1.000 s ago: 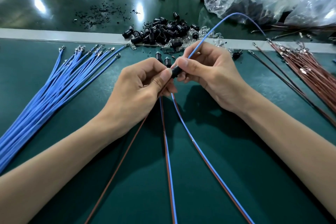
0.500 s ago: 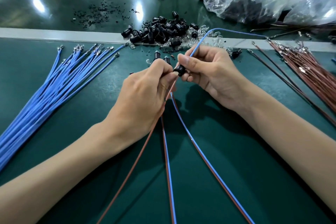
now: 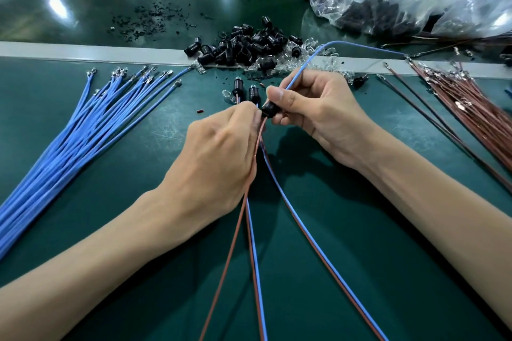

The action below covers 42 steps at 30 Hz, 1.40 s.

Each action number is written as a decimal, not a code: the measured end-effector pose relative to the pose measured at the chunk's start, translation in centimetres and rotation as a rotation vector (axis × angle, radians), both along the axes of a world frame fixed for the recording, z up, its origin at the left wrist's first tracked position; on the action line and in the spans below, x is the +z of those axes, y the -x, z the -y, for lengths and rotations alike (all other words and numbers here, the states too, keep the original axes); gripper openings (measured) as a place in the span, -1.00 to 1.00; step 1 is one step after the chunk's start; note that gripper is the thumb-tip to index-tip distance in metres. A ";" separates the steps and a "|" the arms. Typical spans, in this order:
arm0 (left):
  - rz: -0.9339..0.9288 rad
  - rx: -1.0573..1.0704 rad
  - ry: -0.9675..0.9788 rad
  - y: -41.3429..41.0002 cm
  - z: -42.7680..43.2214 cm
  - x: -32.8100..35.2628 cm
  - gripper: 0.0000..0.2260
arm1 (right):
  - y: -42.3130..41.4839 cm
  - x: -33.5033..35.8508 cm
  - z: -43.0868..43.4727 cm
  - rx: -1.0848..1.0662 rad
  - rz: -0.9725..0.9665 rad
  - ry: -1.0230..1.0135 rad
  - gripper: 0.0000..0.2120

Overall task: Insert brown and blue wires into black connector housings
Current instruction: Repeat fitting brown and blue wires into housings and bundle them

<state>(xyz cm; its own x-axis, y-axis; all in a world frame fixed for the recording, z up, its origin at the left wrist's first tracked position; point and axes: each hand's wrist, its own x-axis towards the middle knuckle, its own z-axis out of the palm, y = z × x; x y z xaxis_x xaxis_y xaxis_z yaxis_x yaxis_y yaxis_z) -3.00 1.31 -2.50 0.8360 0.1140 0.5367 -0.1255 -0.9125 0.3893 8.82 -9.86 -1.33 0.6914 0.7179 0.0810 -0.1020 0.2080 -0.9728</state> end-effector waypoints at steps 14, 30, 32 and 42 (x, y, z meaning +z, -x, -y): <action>0.016 0.055 0.049 -0.2 0.4 0.8 -0.83 | 0.3 0.0 0.2 -0.015 0.121 -0.008 -0.82; -0.093 -0.070 0.706 -0.9 -0.5 0.7 -0.71 | 0.3 -0.3 0.1 -0.068 0.171 -0.062 -0.87; -0.098 -0.096 0.718 -0.8 -0.4 0.8 -0.76 | 0.3 -0.3 0.2 -0.067 0.163 -0.070 -0.87; -0.133 -0.180 0.749 -0.5 -1.0 0.8 -0.77 | 0.0 0.0 0.5 0.050 0.015 -0.059 -0.87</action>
